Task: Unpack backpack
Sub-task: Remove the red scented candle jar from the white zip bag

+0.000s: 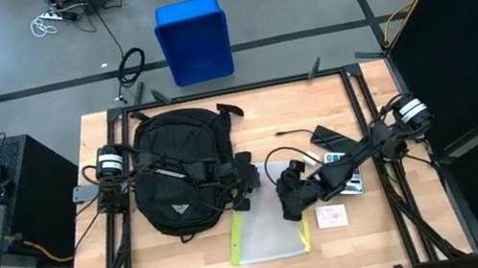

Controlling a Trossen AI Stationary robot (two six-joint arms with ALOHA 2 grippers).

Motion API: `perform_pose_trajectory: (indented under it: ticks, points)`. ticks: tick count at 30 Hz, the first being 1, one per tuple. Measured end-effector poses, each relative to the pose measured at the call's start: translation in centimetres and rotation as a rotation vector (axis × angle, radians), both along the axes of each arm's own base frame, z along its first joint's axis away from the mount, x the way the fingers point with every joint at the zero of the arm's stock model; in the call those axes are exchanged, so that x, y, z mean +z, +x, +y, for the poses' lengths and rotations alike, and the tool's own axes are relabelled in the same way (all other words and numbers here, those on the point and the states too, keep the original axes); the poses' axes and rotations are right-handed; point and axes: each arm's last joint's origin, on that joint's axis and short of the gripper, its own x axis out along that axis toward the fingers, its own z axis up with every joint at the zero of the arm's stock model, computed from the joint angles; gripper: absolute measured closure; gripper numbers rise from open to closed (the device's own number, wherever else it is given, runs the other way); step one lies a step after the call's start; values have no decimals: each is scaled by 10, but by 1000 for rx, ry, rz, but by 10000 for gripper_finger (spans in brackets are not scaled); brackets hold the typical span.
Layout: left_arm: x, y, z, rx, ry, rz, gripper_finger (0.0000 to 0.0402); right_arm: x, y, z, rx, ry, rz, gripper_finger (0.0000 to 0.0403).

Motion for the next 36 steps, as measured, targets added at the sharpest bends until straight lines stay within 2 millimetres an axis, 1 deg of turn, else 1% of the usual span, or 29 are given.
perform_pose_trajectory:
  ticks: [5,11,15,19,21,27,32,36]
  points:
    - [1,2,-1,-27,-14,-27,402,-9,10,-7,-21,-3,-32,82]
    - [1,2,-2,-43,-27,-31,402,-5,18,-7,52,-13,-102,81]
    - [1,2,-3,-57,-37,-30,402,-4,20,-7,71,-10,-117,97]
    - [0,2,-3,-57,-38,-19,402,-5,19,-8,73,-19,-97,132]
    - [0,1,-3,-57,-38,0,402,-5,19,-8,79,-13,-86,138]
    - [-3,-3,-2,-44,-29,52,402,-6,12,4,100,21,-49,138]
    - [-4,-4,-2,-41,-26,62,402,-5,2,19,112,51,-30,119]
    - [-4,-4,-2,-41,-27,63,402,2,-8,30,156,83,-6,133]
